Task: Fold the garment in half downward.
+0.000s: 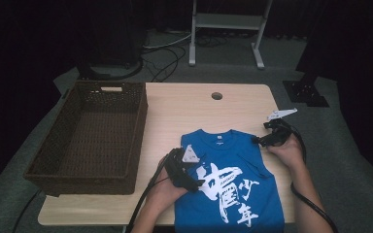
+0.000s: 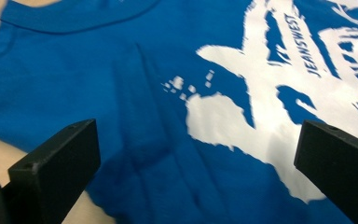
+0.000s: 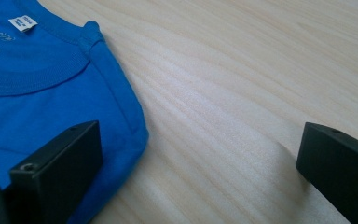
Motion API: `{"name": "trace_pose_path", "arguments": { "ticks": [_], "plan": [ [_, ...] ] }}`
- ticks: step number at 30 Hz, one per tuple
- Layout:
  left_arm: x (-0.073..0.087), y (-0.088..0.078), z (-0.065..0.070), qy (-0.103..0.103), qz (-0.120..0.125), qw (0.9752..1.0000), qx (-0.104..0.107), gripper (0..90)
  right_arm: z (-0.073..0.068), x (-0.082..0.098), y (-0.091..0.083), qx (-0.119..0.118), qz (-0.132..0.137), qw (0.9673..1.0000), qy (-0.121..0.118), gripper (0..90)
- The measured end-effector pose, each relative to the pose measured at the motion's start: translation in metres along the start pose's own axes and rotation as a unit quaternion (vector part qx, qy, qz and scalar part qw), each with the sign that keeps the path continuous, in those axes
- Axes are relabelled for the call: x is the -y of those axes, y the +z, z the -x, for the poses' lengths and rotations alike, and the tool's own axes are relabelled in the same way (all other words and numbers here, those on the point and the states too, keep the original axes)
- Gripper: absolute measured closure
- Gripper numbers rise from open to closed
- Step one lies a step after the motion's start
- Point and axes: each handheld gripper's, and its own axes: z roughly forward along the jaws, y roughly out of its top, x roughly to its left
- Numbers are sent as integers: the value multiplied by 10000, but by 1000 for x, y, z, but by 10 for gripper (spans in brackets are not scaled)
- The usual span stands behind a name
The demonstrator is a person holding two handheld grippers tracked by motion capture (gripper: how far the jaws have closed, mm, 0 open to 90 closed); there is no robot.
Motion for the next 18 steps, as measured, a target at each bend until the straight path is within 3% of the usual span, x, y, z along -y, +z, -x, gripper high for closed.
{"name": "trace_pose_path", "arguments": {
  "ticks": [4,18],
  "plan": [
    [-4,-1,-8,5,49,10000,-48,0,0,0,0,-2,1,10000,-1,0],
    [-24,2,-58,-157,258,9994,-153,0,0,0,0,0,-1,10000,-2,0]
  ]
}}
